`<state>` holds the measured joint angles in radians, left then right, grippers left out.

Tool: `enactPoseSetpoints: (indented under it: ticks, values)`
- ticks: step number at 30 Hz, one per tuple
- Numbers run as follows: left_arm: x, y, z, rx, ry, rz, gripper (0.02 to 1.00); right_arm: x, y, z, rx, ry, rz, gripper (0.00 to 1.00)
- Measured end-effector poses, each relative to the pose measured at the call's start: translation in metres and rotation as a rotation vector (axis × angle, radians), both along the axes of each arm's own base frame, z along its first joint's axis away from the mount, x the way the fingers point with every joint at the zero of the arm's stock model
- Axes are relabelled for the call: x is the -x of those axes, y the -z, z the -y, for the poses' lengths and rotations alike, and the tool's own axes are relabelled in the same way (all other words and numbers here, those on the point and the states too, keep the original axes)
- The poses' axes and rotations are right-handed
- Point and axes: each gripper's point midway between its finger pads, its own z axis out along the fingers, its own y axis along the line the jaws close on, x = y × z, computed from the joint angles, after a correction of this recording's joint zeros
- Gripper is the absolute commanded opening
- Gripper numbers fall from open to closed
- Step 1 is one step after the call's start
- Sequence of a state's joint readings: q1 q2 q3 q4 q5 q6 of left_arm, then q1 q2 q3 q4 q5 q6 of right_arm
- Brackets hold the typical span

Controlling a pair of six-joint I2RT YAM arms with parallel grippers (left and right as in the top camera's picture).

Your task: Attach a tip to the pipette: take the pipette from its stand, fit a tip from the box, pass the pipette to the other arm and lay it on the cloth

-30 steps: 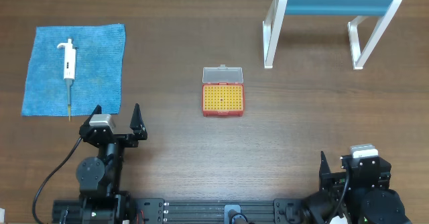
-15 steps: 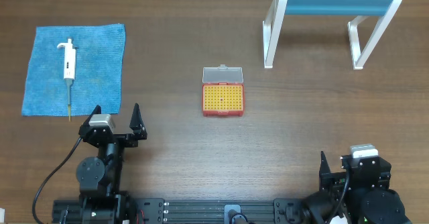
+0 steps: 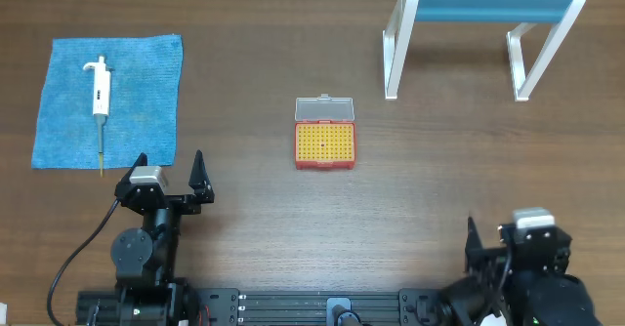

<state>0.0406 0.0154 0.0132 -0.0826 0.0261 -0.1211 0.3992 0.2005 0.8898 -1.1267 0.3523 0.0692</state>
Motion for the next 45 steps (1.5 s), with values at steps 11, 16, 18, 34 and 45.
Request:
enactPoseSetpoints:
  ticks: [11,16,18,34,45]
  values:
    - [0.0,0.0,0.0,0.0,0.0,0.003,0.998,-0.107,0.012,0.005,-0.151,0.092,0.444,0.866]
    - [0.0,0.0,0.0,0.0,0.0,0.004,0.996,-0.115,0.076,-0.001,-0.139,0.047,0.37,0.866]
    - [0.0,0.0,0.0,0.0,0.0,0.004,0.998,-0.113,0.086,-0.004,-0.12,0.025,0.36,0.866]
    - [0.0,0.0,0.0,0.0,0.0,0.005,0.998,-0.105,0.107,-0.007,-0.098,0.007,0.31,0.866]
    - [0.0,0.0,0.0,0.0,0.0,0.005,0.996,-0.107,0.108,-0.007,-0.096,0.005,0.338,0.866]
